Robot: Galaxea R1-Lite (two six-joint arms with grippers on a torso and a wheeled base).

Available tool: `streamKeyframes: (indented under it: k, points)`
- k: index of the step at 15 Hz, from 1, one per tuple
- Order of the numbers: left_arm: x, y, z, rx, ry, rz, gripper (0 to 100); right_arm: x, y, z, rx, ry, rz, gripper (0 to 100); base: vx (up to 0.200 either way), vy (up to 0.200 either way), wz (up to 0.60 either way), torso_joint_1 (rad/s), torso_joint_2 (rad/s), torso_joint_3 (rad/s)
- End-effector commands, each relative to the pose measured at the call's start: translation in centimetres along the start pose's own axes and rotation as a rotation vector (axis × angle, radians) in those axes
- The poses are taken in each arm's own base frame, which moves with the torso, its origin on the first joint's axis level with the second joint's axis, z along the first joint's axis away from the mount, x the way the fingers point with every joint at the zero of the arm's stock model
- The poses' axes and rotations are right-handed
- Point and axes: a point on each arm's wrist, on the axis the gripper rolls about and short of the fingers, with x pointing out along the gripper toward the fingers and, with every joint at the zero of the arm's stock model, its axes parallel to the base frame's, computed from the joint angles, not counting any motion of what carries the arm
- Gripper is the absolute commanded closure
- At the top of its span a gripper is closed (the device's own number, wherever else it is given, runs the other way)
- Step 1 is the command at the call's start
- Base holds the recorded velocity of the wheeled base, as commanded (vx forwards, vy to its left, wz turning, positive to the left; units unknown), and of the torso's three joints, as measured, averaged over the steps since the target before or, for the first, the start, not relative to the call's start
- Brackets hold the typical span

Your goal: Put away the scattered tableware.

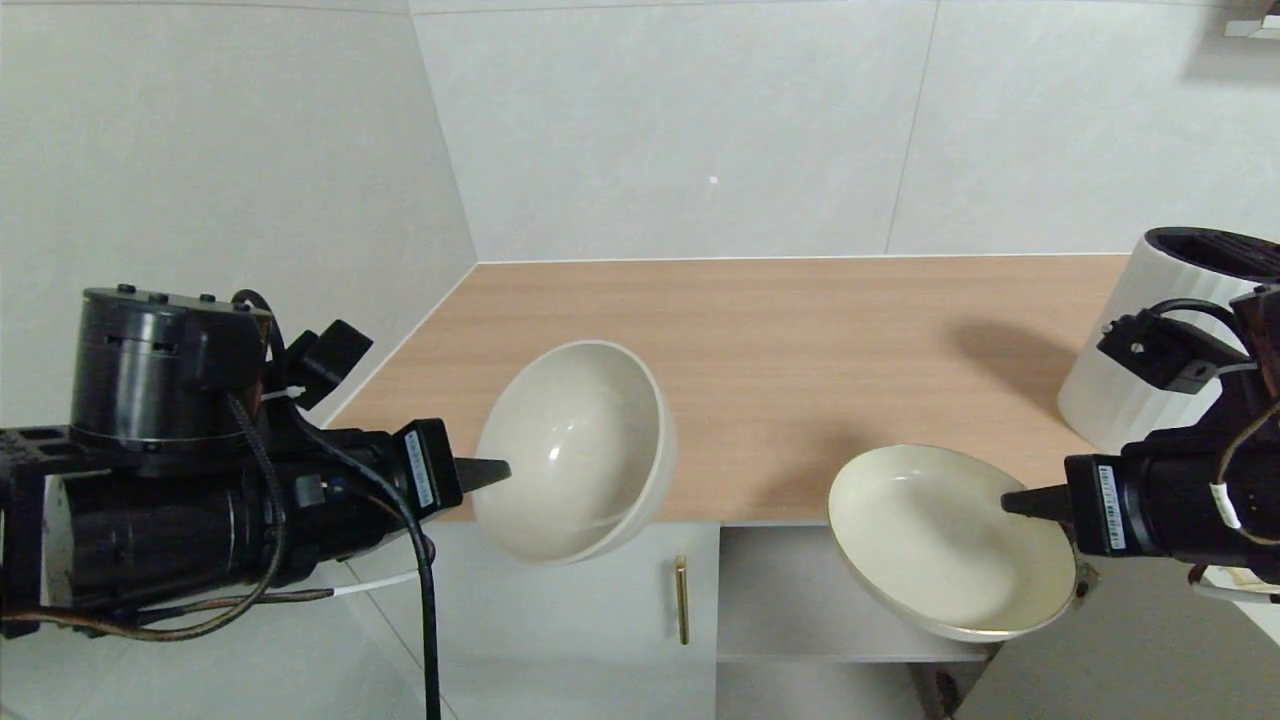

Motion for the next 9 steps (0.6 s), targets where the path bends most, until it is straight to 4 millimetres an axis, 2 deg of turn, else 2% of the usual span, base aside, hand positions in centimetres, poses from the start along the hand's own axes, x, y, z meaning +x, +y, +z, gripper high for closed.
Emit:
streamKeyframes:
  k: [1,4,7,9]
  points:
    - [-0.53,-0.13,-0.07,0.003,-0.009,-0.01,100,-1.54,0.16,-0.26,-0.023,-0.033,0.028,100,0.0,0.0,0.0,0.0,0.0,0.0]
    - [-0.29,-0.17,-0.2,0.008,0.0,-0.01,100,-1.34,0.07,-0.61,-0.067,-0.024,0.025,100,0.0,0.0,0.0,0.0,0.0,0.0]
    - [-0.14,-0.19,-0.33,0.011,0.008,-0.009,100,-1.02,0.05,-0.62,-0.067,-0.014,0.021,100,-0.2,0.0,0.0,0.007,0.0,0.001]
    - [0.14,-0.2,-0.44,0.012,0.016,-0.007,100,-0.75,0.06,-0.62,-0.067,-0.007,0.017,100,0.0,0.0,0.0,0.0,0.0,0.0]
